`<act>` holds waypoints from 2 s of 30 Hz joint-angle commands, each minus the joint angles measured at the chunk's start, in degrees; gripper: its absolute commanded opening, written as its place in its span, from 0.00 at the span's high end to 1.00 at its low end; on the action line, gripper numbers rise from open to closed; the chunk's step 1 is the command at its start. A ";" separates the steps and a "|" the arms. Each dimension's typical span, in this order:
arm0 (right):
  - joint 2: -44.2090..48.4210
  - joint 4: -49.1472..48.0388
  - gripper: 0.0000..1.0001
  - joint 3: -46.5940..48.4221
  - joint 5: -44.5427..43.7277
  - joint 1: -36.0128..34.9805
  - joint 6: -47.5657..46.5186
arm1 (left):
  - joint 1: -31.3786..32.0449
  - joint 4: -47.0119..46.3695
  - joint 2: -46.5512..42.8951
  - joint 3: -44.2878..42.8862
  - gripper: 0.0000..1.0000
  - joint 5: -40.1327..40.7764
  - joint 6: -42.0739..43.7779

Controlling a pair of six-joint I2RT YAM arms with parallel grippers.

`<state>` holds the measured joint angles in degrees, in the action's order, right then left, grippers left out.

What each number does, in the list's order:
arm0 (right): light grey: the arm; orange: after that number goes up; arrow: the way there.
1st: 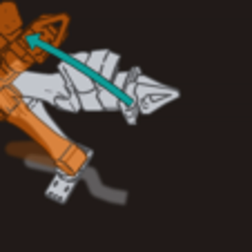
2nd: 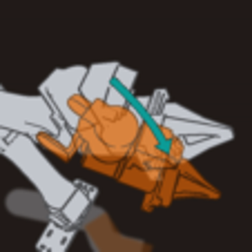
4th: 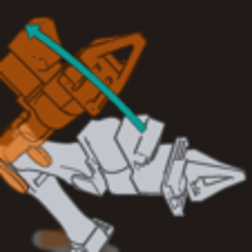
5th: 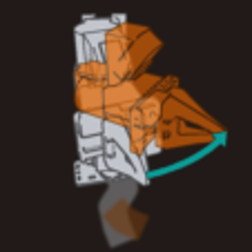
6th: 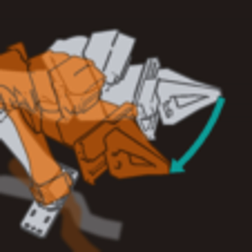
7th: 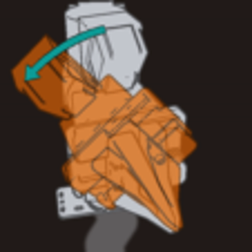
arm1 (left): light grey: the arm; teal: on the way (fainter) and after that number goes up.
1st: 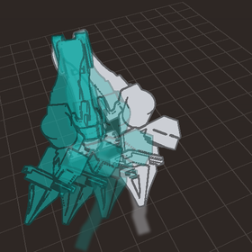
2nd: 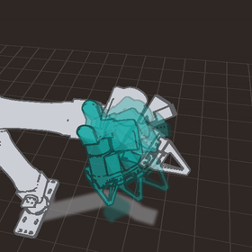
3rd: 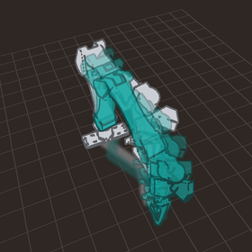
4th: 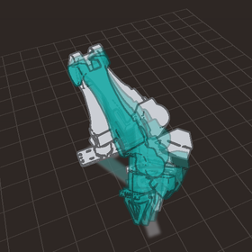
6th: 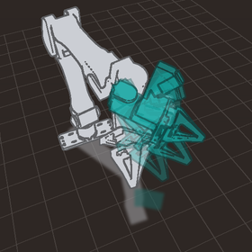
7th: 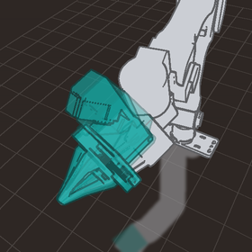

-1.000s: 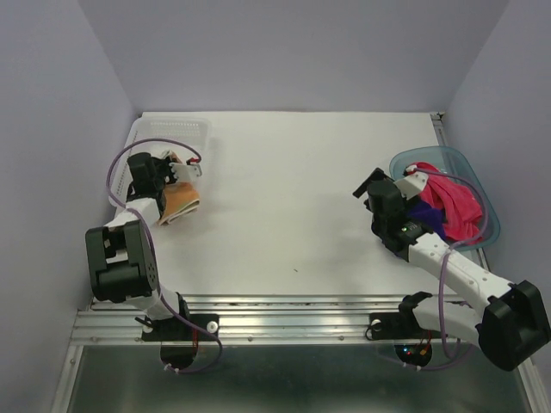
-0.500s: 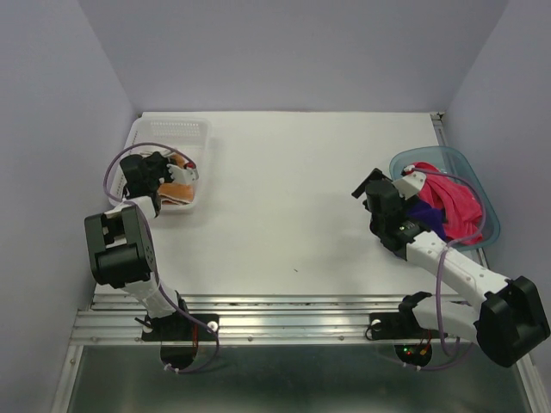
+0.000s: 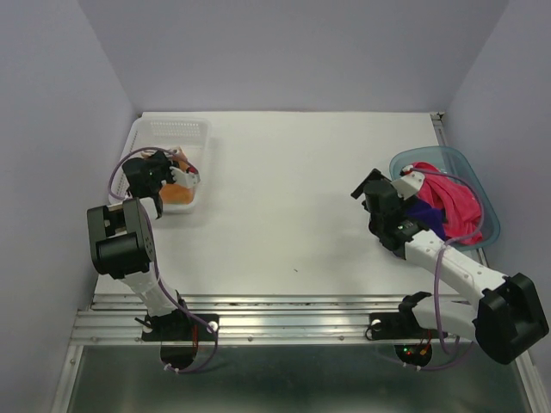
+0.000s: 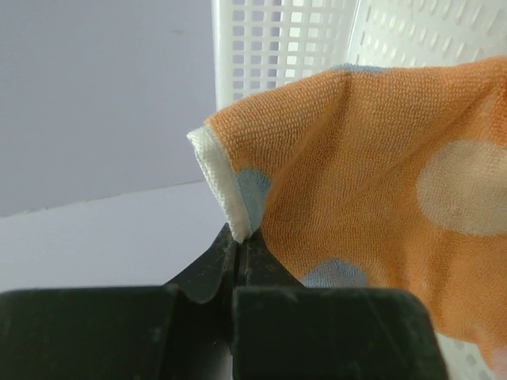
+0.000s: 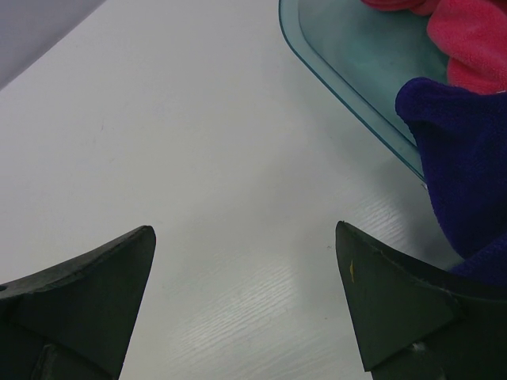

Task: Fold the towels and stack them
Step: Neatly place the folded towel into the bin, then grab crumpled towel

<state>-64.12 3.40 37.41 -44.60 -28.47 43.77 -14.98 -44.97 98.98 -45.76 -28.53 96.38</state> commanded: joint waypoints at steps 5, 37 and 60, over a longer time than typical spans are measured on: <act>-0.57 -2.08 0.00 -0.23 -1.90 0.43 0.79 | -0.05 -9.68 0.95 0.76 0.95 -5.65 -2.67; -3.47 17.15 0.00 7.84 -1.80 0.52 5.27 | 8.63 12.80 -15.56 -28.89 0.01 -0.87 -119.57; 9.36 26.67 0.00 3.11 8.73 26.18 3.26 | 43.11 62.20 -16.71 -33.34 0.01 63.06 -125.82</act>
<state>-54.76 31.35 42.98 -40.64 -4.67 48.25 27.92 12.97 84.55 -74.19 27.49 -25.08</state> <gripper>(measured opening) 0.999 0.986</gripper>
